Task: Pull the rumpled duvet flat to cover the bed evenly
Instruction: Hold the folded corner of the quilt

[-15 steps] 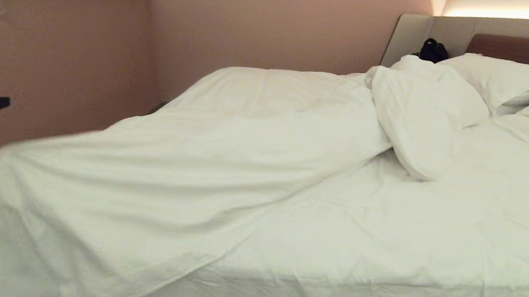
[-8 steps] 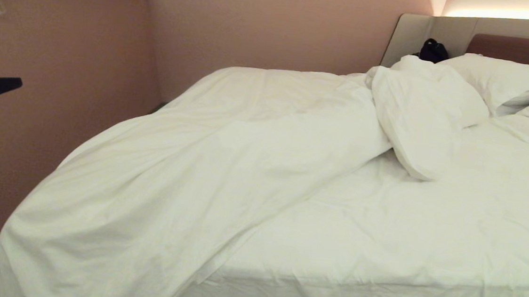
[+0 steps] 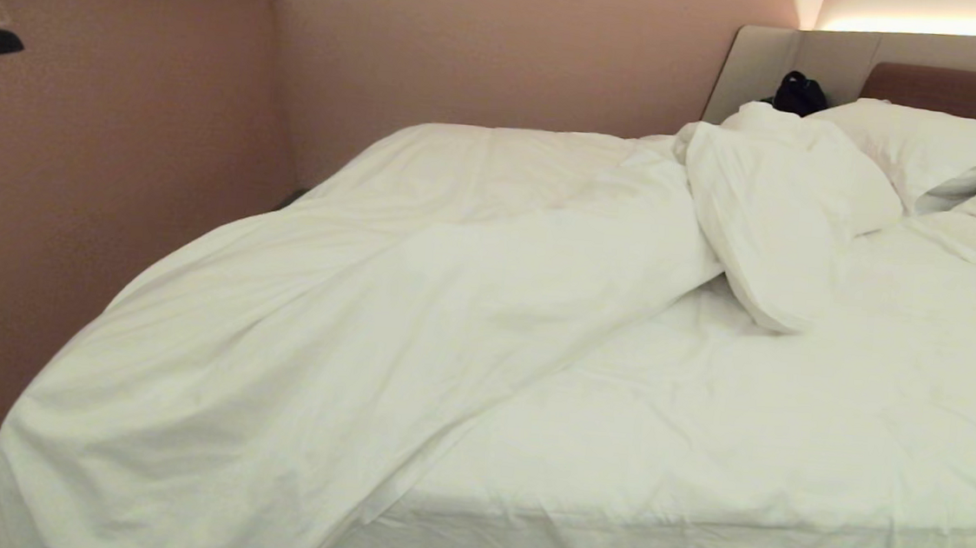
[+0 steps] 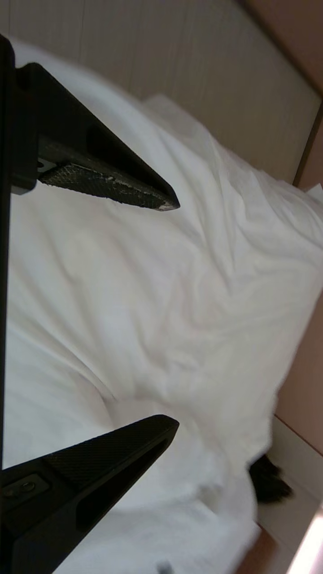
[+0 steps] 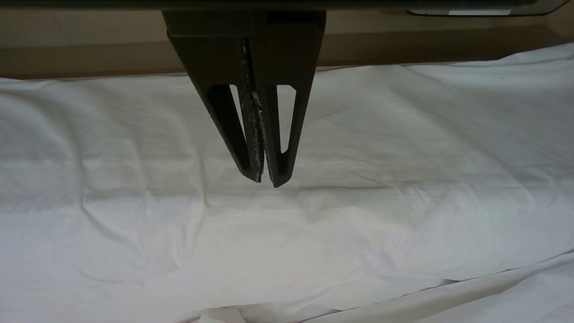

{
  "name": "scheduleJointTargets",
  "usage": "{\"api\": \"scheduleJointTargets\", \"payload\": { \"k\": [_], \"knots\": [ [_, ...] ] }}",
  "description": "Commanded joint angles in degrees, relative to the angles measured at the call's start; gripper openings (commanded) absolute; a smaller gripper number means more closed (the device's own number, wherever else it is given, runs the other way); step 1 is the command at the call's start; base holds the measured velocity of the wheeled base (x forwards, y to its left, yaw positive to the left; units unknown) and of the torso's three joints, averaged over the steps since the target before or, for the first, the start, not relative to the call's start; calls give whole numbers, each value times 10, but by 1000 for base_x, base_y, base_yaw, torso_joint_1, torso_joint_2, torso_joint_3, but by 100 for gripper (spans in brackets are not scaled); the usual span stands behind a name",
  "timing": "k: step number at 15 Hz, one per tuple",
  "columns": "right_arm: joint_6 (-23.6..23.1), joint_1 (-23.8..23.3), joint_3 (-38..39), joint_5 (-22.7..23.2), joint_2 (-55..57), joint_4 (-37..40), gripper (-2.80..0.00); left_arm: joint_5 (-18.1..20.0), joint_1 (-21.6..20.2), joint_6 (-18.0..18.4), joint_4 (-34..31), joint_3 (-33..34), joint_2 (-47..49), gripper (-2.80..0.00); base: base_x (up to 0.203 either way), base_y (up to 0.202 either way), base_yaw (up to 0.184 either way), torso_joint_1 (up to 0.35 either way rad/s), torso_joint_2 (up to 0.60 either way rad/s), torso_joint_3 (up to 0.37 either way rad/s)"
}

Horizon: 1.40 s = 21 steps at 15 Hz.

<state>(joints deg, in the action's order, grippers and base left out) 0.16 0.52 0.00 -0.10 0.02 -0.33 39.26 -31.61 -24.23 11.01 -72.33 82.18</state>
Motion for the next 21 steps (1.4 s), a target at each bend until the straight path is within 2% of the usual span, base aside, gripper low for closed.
{"api": "scheduleJointTargets", "payload": {
  "k": [1, 2, 3, 5, 6, 10, 13, 14, 17, 21],
  "knots": [
    [-1, 0, 0, 0, 0, 0, -280, -1, 0, -111, -5, -52, 11, 0, 0, 0, 0, 0, 0, 0],
    [0, 0, 0, 0, 0, 0, -280, 0, 0, -154, -12, -75, 13, 0, 0, 0, 0, 0, 0, 0],
    [-1, 0, 0, 0, 0, 0, -280, 1, 0, -176, -31, -95, 15, 0, 0, 0, 0, 0, 0, 0],
    [-1, 1, 0, 0, 0, 0, -280, 2, 0, -188, -67, -112, 18, 0, 0, 0, 0, 0, 0, 0],
    [-1, 0, 0, 0, 0, 0, -280, 3, -1, -188, -75, -115, 18, -280, 0, 0, 0, 0, 0, 0],
    [-1, 0, 0, 0, 0, 0, -280, 4, -2, -191, -106, -133, 0, -280, 0, 0, 0, 0, 0, 0],
    [-1, 1, 0, 0, 0, 0, -280, 5, -1, -235, -119, -145, -15, -280, 0, 0, 0, 0, 0, 0],
    [-1, 1, 0, 0, 0, 0, -280, 11, -1, -251, -118, -140, -37, -280, 0, 0, 0, 0, 0, 0],
    [-1, 1, 0, 0, 0, 0, -280, 54, -1, -261, -120, -119, -109, -280, 0, 0, 0, 0, 0, 0],
    [0, 0, 0, 0, 0, 0, -280, 77, 0, -288, -125, -94, -202, -280, 0, 0, 0, 0, 0, 0]
  ]
}}
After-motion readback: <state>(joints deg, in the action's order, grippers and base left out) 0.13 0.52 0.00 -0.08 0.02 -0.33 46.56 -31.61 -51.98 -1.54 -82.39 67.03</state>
